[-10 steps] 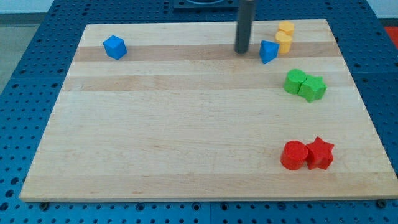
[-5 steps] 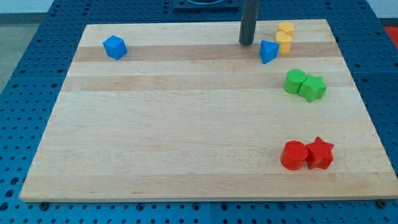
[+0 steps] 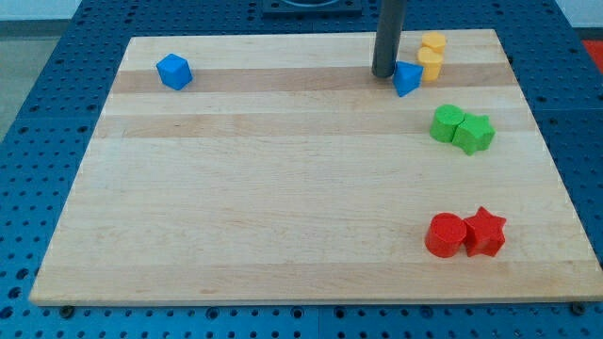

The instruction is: Keep blue triangle below yellow heart

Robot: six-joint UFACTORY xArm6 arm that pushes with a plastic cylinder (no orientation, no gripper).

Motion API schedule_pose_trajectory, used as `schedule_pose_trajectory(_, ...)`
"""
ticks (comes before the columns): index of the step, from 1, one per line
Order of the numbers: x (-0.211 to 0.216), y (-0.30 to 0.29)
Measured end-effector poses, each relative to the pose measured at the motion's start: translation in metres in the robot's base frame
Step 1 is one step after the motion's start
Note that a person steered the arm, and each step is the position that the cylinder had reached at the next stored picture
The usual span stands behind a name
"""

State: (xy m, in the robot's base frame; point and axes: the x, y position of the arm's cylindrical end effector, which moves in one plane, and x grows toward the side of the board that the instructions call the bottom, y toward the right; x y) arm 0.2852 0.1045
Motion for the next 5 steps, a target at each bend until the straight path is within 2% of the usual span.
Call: schedule_pose_trajectory(5, 0.019, 0.015)
